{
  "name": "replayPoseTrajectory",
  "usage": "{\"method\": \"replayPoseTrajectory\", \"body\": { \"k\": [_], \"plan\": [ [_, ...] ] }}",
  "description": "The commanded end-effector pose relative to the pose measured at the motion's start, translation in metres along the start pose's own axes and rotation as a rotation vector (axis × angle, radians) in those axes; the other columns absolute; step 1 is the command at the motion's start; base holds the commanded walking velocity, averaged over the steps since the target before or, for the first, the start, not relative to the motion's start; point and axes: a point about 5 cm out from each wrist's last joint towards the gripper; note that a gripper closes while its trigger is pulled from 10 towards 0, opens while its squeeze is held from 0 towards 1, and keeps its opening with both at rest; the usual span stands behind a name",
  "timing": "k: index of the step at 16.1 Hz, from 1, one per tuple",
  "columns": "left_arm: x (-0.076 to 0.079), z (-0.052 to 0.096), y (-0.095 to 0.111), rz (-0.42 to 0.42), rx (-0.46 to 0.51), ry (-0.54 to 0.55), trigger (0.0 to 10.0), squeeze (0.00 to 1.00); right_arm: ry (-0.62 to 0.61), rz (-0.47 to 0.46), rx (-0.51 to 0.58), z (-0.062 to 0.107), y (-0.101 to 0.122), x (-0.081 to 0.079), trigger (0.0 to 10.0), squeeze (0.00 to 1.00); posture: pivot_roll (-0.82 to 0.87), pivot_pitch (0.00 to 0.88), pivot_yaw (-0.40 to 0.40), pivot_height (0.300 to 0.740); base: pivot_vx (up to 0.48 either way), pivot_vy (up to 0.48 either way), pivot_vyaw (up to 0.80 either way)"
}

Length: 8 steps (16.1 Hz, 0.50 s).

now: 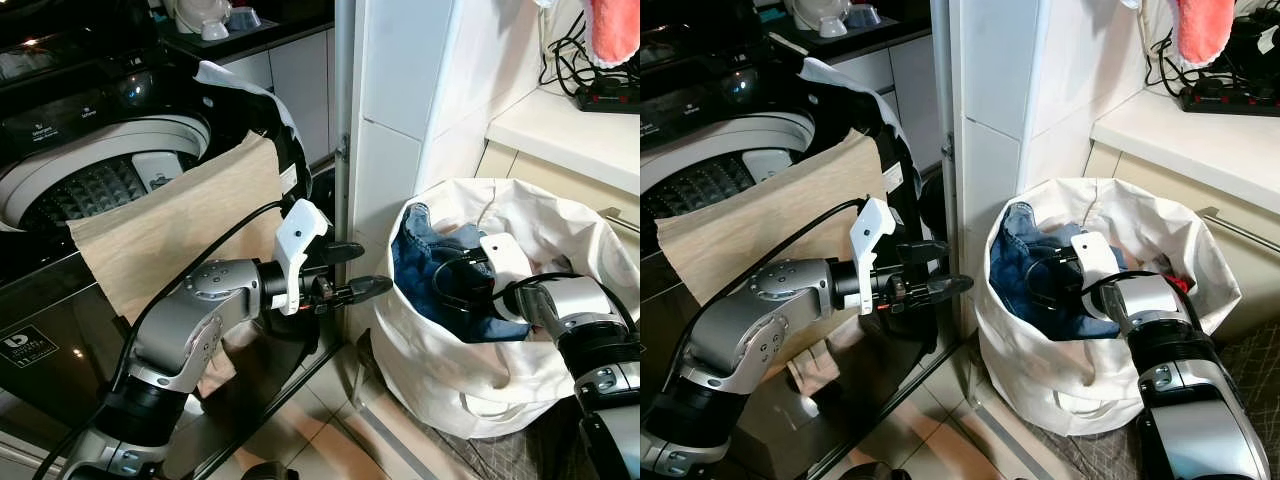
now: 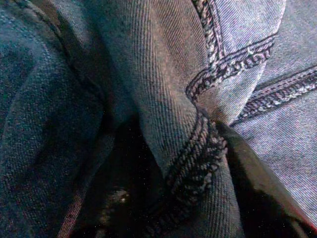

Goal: Clothes washing

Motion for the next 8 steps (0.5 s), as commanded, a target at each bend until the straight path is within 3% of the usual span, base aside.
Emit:
{"method": "replayPoseTrajectory", "body": {
  "k": [1,3,5,8],
  "plan": [
    [-0.002,0.001,0.006,-0.011,0.012,0.004,10.0,0.0,-0.009,-0.003,0.03,0.005,0.009,0.005,0.0,0.0,-0.03,0.0,0.058,0.74,0.0,0.0,0.0],
    [-0.002,0.001,0.006,-0.012,0.013,0.004,10.0,0.0,0.002,-0.011,0.039,0.01,0.012,0.007,0.0,0.0,-0.03,0.0,0.061,0.74,0.0,0.0,0.0],
    [-0.002,0.001,0.006,-0.012,0.012,0.004,10.0,0.0,0.083,-0.105,0.065,0.019,0.014,0.008,0.0,0.0,-0.04,0.0,0.064,0.74,0.0,0.0,0.0],
    [-0.003,0.001,0.006,-0.019,0.016,0.018,10.0,0.0,0.119,-0.154,0.083,0.026,0.016,0.012,0.0,0.0,-0.05,0.0,0.062,0.74,0.0,0.0,0.0]
  ]
}}
Point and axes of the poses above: a point about 5 cm out from each wrist's last joint towards the gripper, its own z axis pointing back from the gripper into the wrist, its own y axis along the axis of the wrist's last joint, x = y × z, and after that the axes turned 7 degrees about -z, right-handed
